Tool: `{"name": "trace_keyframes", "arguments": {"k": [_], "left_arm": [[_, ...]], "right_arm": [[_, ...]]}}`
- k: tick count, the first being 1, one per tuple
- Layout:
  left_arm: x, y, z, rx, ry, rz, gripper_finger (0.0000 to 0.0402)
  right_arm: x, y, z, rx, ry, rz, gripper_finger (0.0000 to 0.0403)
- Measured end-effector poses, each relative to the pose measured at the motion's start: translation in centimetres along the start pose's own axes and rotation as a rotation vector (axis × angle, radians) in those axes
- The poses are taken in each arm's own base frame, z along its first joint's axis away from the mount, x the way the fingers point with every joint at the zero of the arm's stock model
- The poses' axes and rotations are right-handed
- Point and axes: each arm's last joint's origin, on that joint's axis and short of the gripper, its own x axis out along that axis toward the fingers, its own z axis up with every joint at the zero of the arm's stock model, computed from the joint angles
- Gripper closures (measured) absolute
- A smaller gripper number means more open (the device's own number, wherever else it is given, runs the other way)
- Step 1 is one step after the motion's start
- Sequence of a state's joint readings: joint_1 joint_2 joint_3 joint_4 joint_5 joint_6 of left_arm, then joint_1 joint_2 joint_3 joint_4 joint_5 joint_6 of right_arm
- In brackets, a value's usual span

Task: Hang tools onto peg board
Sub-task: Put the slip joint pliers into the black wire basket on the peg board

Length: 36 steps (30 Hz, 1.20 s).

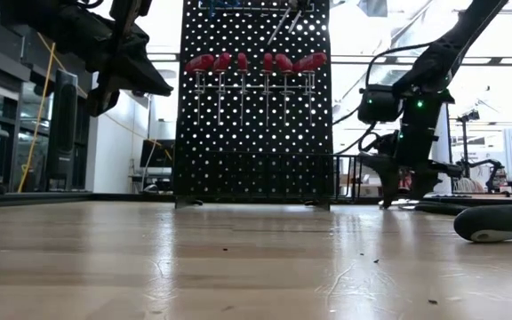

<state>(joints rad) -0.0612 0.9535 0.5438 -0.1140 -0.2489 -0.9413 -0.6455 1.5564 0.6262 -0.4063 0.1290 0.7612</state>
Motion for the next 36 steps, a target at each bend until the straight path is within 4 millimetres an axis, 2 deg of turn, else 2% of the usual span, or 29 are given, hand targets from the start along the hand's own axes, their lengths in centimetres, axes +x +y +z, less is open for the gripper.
{"name": "trace_keyframes", "arguments": {"k": [4,10,11,14,20,30,36], "left_arm": [[0.0,0.1,0.1,-0.001,-0.012,0.013,0.0402],[0.1,0.2,0.2,0.024,-0.042,0.038,0.0402],[0.1,0.2,0.2,0.024,-0.044,0.04,0.0402],[0.1,0.2,0.3,0.025,-0.062,0.051,0.0402],[0.1,0.2,0.4,0.028,-0.089,0.063,0.0402],[0.1,0.3,0.6,0.026,-0.101,0.067,0.0402],[0.2,0.5,0.8,0.017,-0.111,0.078,0.0402]], "right_arm": [[-0.2,0.5,-0.6,0.016,-0.006,-0.013,0.0292],[-0.8,0.7,-1.3,0.002,-0.008,-0.027,0.0299],[-1.2,0.6,-1.3,-0.002,-0.002,-0.026,0.0309],[-2.8,0.1,-1.7,-0.036,0.038,0.01,0.0379],[-5.8,-0.9,-1.8,-0.037,-0.032,0.034,0.0402],[-9.8,-3.0,-3.0,-0.027,-0.105,0.089,0.04],[-11.9,-4.0,-3.8,-0.039,-0.115,0.215,0.04]]}}
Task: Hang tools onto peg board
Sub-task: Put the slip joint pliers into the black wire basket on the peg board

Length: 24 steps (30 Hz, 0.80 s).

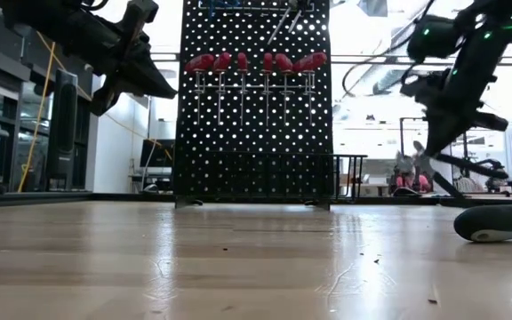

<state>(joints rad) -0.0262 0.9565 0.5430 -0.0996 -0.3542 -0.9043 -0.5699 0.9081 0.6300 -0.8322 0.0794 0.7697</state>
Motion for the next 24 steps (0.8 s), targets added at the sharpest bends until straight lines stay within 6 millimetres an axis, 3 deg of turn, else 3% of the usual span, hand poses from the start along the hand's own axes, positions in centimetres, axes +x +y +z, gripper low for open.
{"name": "trace_keyframes", "arguments": {"k": [7,15,20,24], "left_arm": [[0.0,0.1,0.0,0.019,0.005,0.005,0.0401],[0.0,0.4,-0.2,0.014,0.029,0.03,0.0402],[0.0,0.4,-0.2,-0.007,0.033,0.029,0.0402],[0.0,0.4,-0.2,-0.021,0.035,0.028,0.0402]], "right_arm": [[-4.0,1.2,-1.4,-0.32,0.01,0.248,0.0401],[-9.5,5.4,-0.9,-0.658,-0.137,0.326,0.0402],[-10.3,8.7,-1.1,-0.908,-0.168,0.254,0.0402],[-9.4,11.4,-1.2,-1.081,-0.165,0.195,0.0403]]}}
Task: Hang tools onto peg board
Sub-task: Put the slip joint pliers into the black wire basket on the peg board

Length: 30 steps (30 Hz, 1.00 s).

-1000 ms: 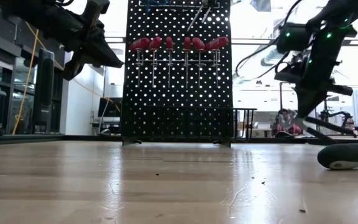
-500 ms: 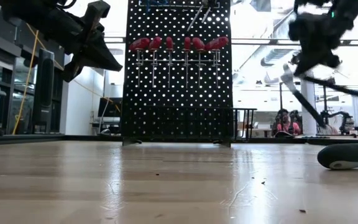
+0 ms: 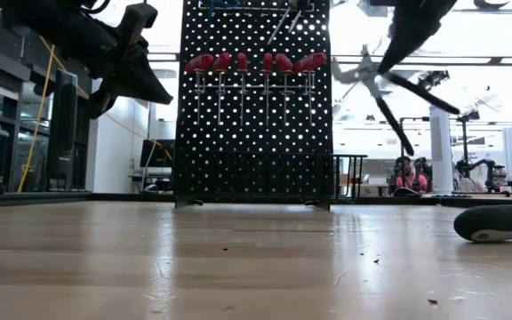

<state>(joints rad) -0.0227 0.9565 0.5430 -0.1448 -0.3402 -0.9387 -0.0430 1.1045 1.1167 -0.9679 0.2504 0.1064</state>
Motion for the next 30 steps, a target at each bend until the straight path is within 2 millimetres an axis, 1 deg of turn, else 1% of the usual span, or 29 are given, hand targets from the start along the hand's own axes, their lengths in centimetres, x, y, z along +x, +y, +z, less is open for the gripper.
{"name": "trace_keyframes", "arguments": {"k": [4,7,10,12,14,17,21,25,30], "left_arm": [[-0.1,-0.3,-0.2,0.007,0.025,-0.031,0.0402],[-0.4,-0.6,-0.4,0.047,0.056,-0.084,0.0402],[-1.3,-1.0,-0.4,0.079,0.069,-0.145,0.0402],[-2.1,-1.2,-0.1,0.093,0.052,-0.186,0.0402],[-3.2,-1.3,0.3,0.096,0.02,-0.236,0.0402],[-4.9,-1.2,1.1,0.098,-0.037,-0.298,0.0402],[-6.8,-0.7,1.8,0.115,-0.109,-0.321,0.0402],[-8.0,0.1,2.1,0.121,-0.15,-0.288,0.0402],[-8.5,0.8,1.9,0.129,-0.137,-0.263,0.0402]], "right_arm": [[2.6,0.9,1.1,-0.098,0.077,-0.012,0.0403],[4.8,1.4,1.7,-0.153,0.111,-0.056,0.0403],[6.9,1.5,2.5,-0.188,0.106,-0.096,0.0403],[8.2,1.6,3.1,-0.177,0.095,-0.1,0.0403],[9.1,1.6,3.8,-0.165,0.1,-0.091,0.0403],[9.8,1.8,5.2,-0.161,0.086,-0.084,0.0403],[10.9,2.2,7.4,-0.176,0.048,-0.065,0.0403],[12.9,2.5,9.0,-0.193,0.044,-0.071,0.0403],[15.8,2.4,10.4,-0.227,0.054,-0.126,0.0402]]}}
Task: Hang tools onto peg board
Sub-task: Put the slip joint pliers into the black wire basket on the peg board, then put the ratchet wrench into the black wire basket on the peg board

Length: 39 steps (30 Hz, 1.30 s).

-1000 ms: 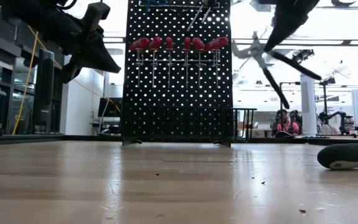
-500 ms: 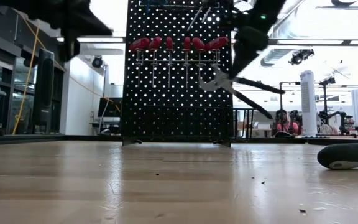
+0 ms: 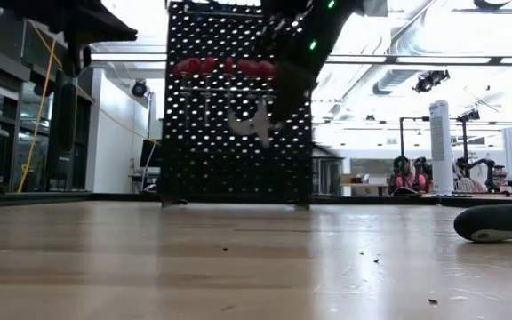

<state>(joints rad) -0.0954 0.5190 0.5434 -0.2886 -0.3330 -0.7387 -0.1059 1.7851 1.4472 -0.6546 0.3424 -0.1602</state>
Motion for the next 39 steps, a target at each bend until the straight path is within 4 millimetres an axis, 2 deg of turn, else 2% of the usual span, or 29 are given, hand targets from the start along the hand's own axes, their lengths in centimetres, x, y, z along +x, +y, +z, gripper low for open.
{"name": "trace_keyframes", "arguments": {"k": [3,5,10,14,17,21,24,28,35,37,39], "left_arm": [[0.0,0.1,-0.1,0.004,0.008,0.007,0.0401],[0.0,0.1,-0.1,0.005,0.01,0.008,0.0402],[0.0,0.1,-0.2,0.002,0.021,0.006,0.0401],[0.0,0.1,-0.2,0.006,0.022,0.006,0.0402],[0.0,0.2,-0.2,0.008,0.026,0.01,0.0401],[0.0,0.2,-0.2,0.018,0.026,0.011,0.0402],[-0.1,0.5,-0.5,0.034,0.058,0.038,0.0402],[-0.2,1.1,-1.4,0.015,0.152,0.097,0.0401],[-0.2,0.8,-2.2,0.047,0.242,0.066,0.0402],[-0.2,0.7,-2.3,0.053,0.251,0.056,0.0402],[-0.3,0.6,-2.4,0.065,0.26,0.051,0.0401]], "right_arm": [[2.0,0.3,0.2,-0.01,0.034,-0.006,0.0398],[2.6,0.0,0.5,0.007,0.025,0.032,0.0383],[2.8,-0.5,1.3,0.045,0.006,0.034,0.0306],[1.7,-1.1,2.8,0.073,-0.057,0.004,0.0236],[0.7,-1.3,3.8,0.058,-0.094,-0.012,0.0199],[-1.4,-1.8,4.8,0.053,-0.077,0.024,0.0184],[-3.1,-1.7,4.8,0.077,-0.022,0.168,0.0183],[-4.9,-0.1,3.3,0.131,0.106,0.367,0.0182],[-7.4,6.0,-1.5,0.221,0.298,0.492,0.0182],[-8.0,7.8,-3.2,0.303,0.361,0.504,0.0182],[-8.1,9.6,-5.2,0.475,0.485,0.494,0.0182]]}}
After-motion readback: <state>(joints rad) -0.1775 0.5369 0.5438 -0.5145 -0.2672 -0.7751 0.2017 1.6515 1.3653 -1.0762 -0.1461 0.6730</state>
